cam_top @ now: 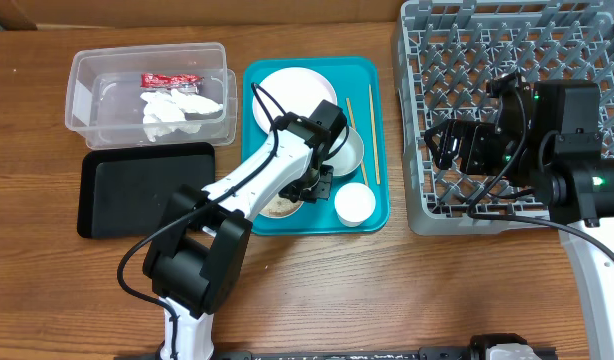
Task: Sort waste into correct bins and load items into the dishwasher
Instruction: 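Reach the left gripper to the pink bowl and grasp its rim, then carry the pink bowl left and tip the rice onto the black tray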
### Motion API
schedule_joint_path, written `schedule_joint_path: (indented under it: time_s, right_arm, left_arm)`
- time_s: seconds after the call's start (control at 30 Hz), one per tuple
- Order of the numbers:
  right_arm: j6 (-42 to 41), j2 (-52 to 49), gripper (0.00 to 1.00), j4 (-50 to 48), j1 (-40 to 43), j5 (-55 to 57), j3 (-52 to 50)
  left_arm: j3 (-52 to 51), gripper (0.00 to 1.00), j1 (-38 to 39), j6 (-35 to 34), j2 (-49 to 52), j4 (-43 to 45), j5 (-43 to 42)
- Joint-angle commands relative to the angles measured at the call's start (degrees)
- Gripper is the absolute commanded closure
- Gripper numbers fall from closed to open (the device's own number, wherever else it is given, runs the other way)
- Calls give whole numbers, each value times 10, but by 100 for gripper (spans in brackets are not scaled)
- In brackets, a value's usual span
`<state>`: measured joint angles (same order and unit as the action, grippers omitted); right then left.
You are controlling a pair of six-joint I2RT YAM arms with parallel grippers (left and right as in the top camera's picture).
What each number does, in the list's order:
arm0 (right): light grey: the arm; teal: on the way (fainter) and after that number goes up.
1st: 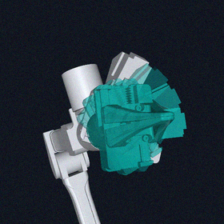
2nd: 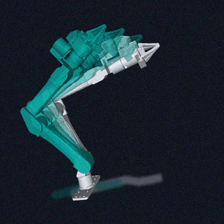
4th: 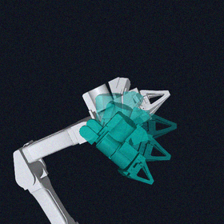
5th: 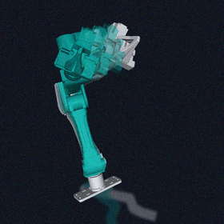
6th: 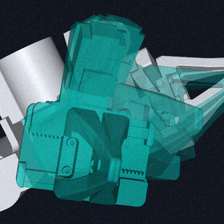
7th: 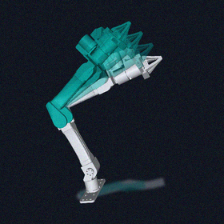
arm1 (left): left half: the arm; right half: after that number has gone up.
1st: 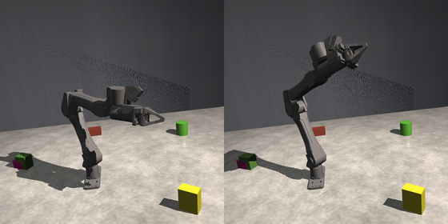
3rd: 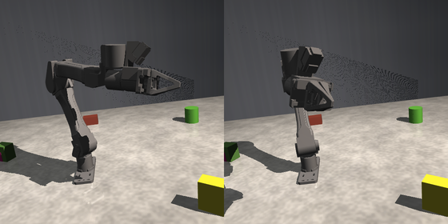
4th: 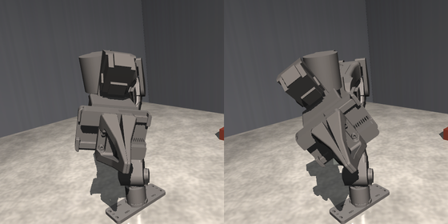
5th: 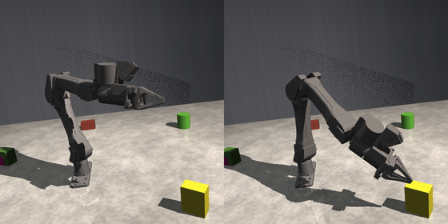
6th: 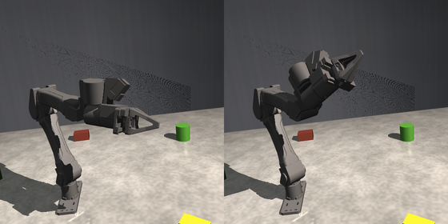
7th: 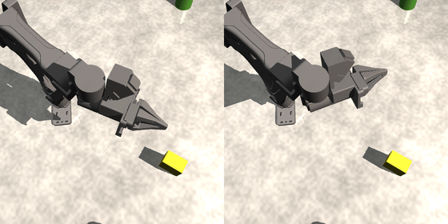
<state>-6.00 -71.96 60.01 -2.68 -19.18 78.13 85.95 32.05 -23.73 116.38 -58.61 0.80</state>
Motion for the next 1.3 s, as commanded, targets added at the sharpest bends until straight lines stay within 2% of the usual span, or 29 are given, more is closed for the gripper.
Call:
schedule_joint_path:
  time_s: [0.0, 0.2, 0.33, 0.5, 0.67, 0.83, 0.93, 1.13, 1.27]
  right_arm:
    - [-3, -2, 0, -3, -2, -4, 16]
    - [-2, -2, 0, -2, -2, -4, 16]
    - [-2, -2, 0, -2, -2, -4, 16]
    - [-2, -2, 0, -3, -2, -4, 16]
    - [-2, -2, 0, -3, -2, -4, 16]
    - [-2, -2, 0, -4, -2, -4, 16]
    - [-2, -2, 0, -5, -2, -4, 16]
    - [-2, -2, 0, -5, -2, -4, 16]
    - [-2, -2, 0, -5, -2, -4, 16]
  left_arm:
    - [-7, 95, -2, -4, 3, 2, 14]
    - [-5, 96, -2, -5, 1, -17, 15]
    - [28, 96, -5, -5, -16, -78, 35]
    - [103, 96, -27, 3, -75, -162, 38]
    - [126, 96, -82, 54, -155, -186, 2]
    - [122, 96, -184, 123, -187, -213, -73]
    - [92, 96, -255, 185, -187, -209, -148]
    - [-21, 96, -398, 296, -185, -142, -331]
    - [-92, 96, -486, 334, -182, -75, -450]
